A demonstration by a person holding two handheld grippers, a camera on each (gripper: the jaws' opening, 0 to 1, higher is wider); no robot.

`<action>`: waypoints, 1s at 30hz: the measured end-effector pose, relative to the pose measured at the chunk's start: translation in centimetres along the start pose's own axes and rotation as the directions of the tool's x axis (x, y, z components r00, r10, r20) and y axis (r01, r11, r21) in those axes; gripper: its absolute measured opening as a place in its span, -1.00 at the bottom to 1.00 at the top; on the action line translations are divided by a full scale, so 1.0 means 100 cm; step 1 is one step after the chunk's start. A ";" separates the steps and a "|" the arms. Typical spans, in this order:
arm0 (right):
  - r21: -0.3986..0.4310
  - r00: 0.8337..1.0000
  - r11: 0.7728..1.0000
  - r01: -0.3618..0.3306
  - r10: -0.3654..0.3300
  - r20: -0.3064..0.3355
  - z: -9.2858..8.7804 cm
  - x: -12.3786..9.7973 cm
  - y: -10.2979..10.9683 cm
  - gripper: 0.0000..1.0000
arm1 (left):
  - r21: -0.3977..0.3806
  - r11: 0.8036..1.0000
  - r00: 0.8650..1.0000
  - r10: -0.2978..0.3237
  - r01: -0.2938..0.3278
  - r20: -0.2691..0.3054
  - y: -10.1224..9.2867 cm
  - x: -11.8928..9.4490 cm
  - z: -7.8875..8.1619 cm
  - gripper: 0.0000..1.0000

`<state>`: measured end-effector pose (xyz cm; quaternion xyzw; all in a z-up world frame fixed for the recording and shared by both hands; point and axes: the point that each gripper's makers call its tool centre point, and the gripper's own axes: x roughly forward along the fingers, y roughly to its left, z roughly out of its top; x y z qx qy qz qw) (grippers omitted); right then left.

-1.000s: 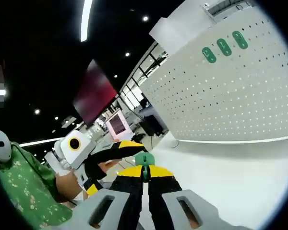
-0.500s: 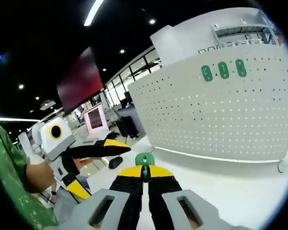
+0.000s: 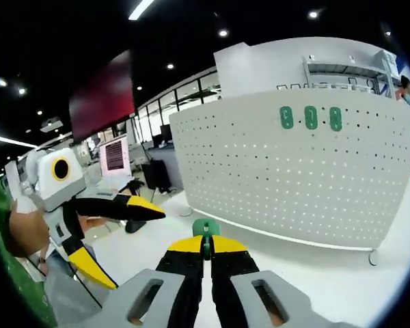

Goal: Insert the hook assembly into the mounting plate slot until the hook locks in place.

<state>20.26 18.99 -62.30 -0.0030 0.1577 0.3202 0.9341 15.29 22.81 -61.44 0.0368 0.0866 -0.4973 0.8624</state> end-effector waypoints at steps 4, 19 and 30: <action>-0.038 0.999 0.998 0.041 -0.041 -0.007 -0.004 0.005 -0.006 -0.97 | 0.001 1.000 1.000 0.001 -0.001 -0.002 0.000 0.000 -0.001 0.23; -0.128 0.979 0.971 0.202 -0.196 0.061 0.012 0.025 -0.025 -0.97 | -0.043 0.995 0.996 0.087 -0.087 -0.011 0.006 -0.007 -0.011 0.24; -0.038 0.947 0.960 0.278 -0.267 0.182 0.041 0.034 -0.042 -0.97 | -0.052 0.994 0.995 0.093 -0.094 -0.024 0.003 -0.010 -0.020 0.19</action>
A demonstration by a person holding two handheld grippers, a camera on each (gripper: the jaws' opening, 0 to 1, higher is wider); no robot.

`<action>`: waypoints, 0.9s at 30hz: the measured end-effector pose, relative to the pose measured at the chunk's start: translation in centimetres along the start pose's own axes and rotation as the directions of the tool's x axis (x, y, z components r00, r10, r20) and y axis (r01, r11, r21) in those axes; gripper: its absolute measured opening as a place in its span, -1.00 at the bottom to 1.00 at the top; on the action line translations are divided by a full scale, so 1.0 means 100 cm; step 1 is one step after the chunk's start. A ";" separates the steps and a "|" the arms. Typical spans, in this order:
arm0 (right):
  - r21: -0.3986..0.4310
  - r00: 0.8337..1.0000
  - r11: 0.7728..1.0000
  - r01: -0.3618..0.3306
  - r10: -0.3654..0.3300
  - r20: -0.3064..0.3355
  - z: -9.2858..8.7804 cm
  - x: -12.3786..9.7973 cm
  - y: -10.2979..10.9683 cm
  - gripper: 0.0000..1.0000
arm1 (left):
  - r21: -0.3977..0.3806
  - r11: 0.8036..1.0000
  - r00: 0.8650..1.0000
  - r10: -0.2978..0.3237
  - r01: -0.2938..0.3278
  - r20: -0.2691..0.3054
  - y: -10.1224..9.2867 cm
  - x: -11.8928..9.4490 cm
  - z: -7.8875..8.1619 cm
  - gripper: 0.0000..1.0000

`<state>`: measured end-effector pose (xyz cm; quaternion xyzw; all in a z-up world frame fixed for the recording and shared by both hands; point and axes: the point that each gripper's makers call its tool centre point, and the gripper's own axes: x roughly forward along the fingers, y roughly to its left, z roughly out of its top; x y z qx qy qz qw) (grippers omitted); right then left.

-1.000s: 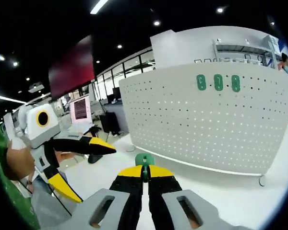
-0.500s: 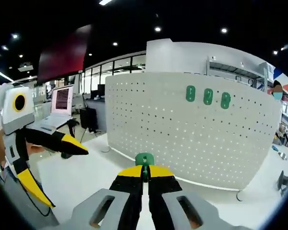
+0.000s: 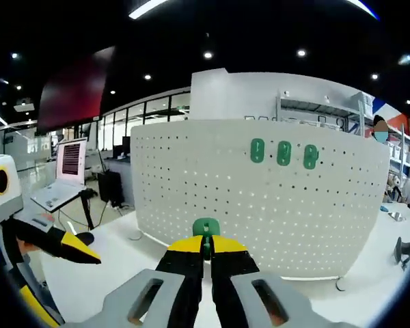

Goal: Insert the hook assembly into the mounting plate slot until the hook locks in place.

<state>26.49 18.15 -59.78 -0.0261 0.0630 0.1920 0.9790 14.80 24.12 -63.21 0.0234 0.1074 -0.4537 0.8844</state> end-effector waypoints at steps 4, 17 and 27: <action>0.053 0.999 0.999 0.014 -0.016 0.033 0.010 0.009 -0.004 -0.97 | -0.002 1.000 1.000 -0.002 0.002 0.005 0.000 -0.002 0.000 0.17; 0.071 0.988 0.994 0.086 -0.095 0.125 0.042 0.040 -0.005 -0.97 | -0.007 1.000 1.000 -0.010 0.010 -0.004 0.002 -0.017 -0.006 0.12; 0.087 0.972 0.989 0.123 -0.137 0.188 0.074 0.060 -0.012 -0.97 | -0.013 1.000 1.000 -0.015 0.015 -0.007 0.005 -0.025 -0.007 0.08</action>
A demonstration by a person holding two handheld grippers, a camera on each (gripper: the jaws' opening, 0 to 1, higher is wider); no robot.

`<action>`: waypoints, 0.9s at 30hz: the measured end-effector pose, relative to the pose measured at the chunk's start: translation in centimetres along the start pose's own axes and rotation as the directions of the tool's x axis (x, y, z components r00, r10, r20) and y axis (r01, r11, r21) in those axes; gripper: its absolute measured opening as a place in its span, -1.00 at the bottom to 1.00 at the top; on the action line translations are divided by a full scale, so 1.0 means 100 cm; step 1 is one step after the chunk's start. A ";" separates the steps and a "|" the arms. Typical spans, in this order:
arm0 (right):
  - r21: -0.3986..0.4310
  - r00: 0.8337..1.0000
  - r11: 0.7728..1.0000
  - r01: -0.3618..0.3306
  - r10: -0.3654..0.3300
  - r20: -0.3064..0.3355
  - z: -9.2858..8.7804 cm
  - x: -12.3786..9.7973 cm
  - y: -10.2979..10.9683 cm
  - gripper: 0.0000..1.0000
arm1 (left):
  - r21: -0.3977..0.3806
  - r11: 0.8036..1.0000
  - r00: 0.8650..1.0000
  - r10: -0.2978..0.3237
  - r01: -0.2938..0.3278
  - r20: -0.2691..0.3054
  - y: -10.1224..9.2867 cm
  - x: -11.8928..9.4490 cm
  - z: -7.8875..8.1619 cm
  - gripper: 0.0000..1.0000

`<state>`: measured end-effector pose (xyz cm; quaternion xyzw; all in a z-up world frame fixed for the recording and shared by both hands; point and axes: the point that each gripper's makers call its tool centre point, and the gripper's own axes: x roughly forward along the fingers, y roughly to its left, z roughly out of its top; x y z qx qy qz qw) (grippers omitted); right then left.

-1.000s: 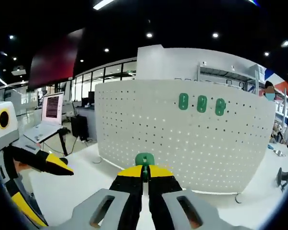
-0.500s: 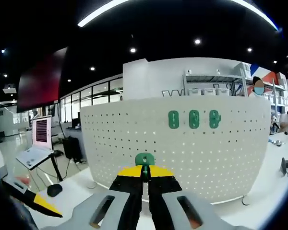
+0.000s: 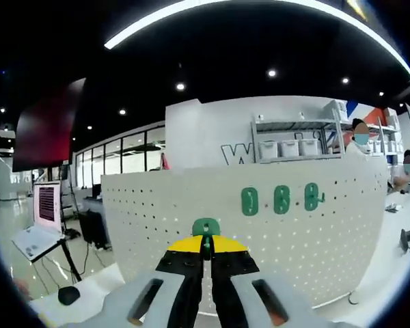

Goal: Insert the hook assembly into the mounting plate slot until the hook locks in place.

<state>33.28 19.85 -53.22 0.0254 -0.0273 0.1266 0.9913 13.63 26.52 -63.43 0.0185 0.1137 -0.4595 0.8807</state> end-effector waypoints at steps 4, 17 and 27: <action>-0.004 1.000 1.000 0.010 -0.010 0.020 0.009 0.010 -0.001 -0.97 | -0.002 1.000 1.000 0.000 0.000 -0.001 0.002 -0.003 -0.002 0.08; -0.034 0.998 0.999 0.039 -0.037 0.054 0.025 0.040 -0.001 -0.97 | -0.018 1.000 1.000 -0.008 0.008 -0.009 0.012 -0.007 -0.008 0.06; -0.048 0.996 0.997 0.063 -0.060 0.060 0.028 0.055 -0.007 -0.97 | -0.027 0.999 1.000 -0.023 0.023 -0.003 0.014 -0.004 -0.009 0.06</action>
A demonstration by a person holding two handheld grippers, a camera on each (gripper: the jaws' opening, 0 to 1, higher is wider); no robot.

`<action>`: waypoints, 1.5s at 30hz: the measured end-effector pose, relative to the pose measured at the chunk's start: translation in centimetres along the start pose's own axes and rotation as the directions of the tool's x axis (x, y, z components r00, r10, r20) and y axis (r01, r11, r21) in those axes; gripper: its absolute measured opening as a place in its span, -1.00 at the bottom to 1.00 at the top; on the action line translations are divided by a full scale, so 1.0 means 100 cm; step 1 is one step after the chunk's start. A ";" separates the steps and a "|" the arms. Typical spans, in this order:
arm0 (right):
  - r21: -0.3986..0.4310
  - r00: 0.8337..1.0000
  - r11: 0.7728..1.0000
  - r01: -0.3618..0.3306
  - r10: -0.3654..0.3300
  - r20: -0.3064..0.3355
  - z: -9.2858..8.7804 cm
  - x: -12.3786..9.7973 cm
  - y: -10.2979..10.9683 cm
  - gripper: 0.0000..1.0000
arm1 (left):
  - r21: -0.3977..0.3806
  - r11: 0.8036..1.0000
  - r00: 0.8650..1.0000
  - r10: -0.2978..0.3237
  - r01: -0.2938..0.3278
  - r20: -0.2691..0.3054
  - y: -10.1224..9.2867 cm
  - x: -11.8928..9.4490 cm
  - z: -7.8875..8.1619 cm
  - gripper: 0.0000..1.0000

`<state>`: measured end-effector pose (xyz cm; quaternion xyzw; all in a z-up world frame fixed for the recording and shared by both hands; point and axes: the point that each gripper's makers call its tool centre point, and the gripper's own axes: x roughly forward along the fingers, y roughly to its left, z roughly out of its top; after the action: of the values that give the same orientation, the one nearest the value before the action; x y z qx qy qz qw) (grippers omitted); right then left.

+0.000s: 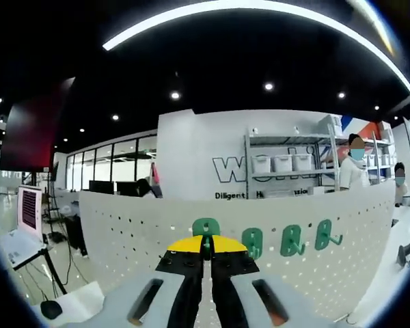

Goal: Insert the hook assembly into the mounting plate slot until the hook locks in place.

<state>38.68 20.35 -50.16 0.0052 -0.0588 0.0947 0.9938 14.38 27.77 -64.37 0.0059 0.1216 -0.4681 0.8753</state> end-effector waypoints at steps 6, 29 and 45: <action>-0.004 1.000 1.000 0.009 -0.009 -0.009 -0.004 0.010 -0.001 -0.97 | -0.004 1.000 1.000 0.002 -0.002 0.002 0.003 0.000 -0.001 0.06; 0.002 0.999 0.999 0.038 -0.038 -0.003 -0.010 0.025 0.000 -0.97 | -0.030 1.000 1.000 0.002 -0.003 -0.007 0.015 0.004 -0.008 0.06; 0.004 0.998 0.998 0.059 -0.059 0.002 -0.012 0.032 -0.006 -0.97 | -0.039 0.999 1.000 -0.005 0.005 -0.002 0.020 0.004 -0.009 0.05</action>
<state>42.07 20.42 -51.00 0.0087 -0.0594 0.0653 0.9961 16.01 28.66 -65.52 -0.0109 0.1318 -0.4678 0.8739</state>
